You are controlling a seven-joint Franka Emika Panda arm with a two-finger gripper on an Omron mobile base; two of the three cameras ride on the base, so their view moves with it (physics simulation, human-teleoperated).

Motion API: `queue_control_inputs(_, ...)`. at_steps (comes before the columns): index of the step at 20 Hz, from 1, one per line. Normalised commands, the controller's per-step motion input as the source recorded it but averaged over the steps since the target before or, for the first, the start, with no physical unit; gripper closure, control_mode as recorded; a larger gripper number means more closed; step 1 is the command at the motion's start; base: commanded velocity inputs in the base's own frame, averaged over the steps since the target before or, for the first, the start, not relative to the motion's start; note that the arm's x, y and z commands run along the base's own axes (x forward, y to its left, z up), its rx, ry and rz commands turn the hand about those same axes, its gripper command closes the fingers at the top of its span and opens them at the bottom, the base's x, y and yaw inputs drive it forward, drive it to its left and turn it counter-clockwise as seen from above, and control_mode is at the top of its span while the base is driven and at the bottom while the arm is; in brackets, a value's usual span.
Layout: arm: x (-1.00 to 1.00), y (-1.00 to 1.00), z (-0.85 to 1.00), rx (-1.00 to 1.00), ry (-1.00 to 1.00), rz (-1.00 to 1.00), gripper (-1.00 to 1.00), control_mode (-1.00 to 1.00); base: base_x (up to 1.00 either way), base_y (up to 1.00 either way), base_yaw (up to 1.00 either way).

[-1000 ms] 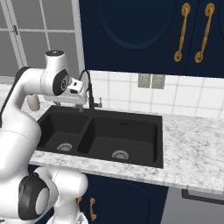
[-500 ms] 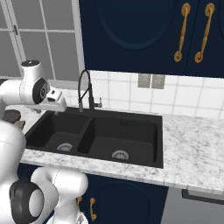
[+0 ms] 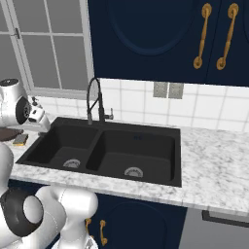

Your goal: Pick the pan and sponge and place them into the sink. Then turn on the water.

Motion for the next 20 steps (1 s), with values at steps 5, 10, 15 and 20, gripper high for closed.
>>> queue_control_inputs(5,0.0,1.0,-0.16,-0.04,0.16,0.03,-1.0,-1.0,0.0,0.0,0.0)
queue_control_inputs(10,0.0,0.95,-0.18,-0.05,0.12,0.01,-1.0,-1.0,0.0,0.0,0.0)
queue_control_inputs(15,0.01,0.92,-0.2,-0.13,0.05,0.0,-1.0,-1.0,0.0,0.0,0.0)
queue_control_inputs(20,0.12,0.81,-0.33,-0.05,0.04,0.0,-1.0,-1.0,0.0,0.0,0.0)
